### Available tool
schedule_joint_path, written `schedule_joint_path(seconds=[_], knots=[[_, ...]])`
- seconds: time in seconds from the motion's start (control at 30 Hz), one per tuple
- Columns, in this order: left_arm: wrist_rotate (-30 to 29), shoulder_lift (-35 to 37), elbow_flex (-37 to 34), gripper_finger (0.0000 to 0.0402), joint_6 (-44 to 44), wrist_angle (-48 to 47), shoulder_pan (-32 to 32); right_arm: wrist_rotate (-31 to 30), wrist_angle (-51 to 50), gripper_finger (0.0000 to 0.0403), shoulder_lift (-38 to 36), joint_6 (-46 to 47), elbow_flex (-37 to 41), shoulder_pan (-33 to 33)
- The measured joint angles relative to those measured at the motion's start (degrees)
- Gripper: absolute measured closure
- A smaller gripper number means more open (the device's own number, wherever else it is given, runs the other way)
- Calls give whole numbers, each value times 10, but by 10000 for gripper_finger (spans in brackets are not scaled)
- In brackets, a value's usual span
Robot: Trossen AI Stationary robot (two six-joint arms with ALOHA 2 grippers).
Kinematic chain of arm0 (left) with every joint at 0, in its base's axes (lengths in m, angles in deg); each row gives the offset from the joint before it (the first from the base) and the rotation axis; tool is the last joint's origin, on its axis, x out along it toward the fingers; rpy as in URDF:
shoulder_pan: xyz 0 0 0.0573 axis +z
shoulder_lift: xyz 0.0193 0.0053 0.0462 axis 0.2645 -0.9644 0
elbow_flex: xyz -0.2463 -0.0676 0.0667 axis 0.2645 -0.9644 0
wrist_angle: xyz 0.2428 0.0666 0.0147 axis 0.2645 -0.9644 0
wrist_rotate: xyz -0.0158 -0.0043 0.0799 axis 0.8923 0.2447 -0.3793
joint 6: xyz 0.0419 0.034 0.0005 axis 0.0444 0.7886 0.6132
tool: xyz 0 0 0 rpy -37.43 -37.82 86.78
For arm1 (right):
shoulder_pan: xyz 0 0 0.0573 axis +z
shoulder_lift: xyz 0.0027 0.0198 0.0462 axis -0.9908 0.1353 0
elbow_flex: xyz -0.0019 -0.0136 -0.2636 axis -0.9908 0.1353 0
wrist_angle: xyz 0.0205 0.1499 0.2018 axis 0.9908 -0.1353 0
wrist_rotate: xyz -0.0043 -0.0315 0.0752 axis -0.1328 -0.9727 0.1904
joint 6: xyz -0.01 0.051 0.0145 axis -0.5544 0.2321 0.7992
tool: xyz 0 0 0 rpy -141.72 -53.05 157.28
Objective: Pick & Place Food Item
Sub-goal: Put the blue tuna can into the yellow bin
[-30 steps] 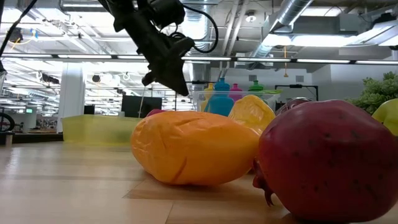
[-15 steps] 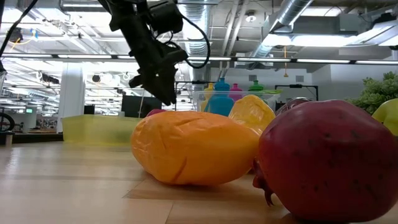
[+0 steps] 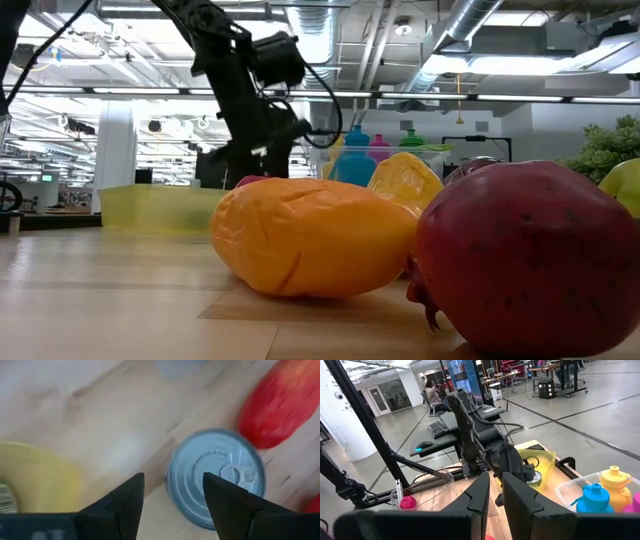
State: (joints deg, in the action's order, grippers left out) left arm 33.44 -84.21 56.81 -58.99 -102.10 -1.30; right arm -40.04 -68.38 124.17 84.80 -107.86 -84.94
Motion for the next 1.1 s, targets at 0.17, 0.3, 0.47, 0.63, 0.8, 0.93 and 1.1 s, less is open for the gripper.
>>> schedule_joint_path(seconds=[0.17, 0.3, 0.47, 0.63, 0.8, 0.93, 1.1], knots=[[0, -33, 0, 210, 1, -8, -1, 0, 0, 354, 0, 0, 0, 0], [8, -48, 2, 211, 1, 0, -2, 0, 0, 354, 0, 0, 0, 0], [39, -50, 3, 268, 0, 3, -4, 0, 0, 354, 0, 0, 0, 0], [50, -50, 2, 383, 0, -1, -4, 0, 0, 354, 0, 0, 0, 0], [48, -51, 2, 397, -10, -1, -4, 0, 0, 354, 0, 0, 0, 0], [47, -46, 1, 400, -11, -1, -8, 0, 0, 354, 0, 0, 0, 0], [50, -33, -3, 401, -11, -1, -19, 0, 0, 354, 0, 0, 0, 0]])
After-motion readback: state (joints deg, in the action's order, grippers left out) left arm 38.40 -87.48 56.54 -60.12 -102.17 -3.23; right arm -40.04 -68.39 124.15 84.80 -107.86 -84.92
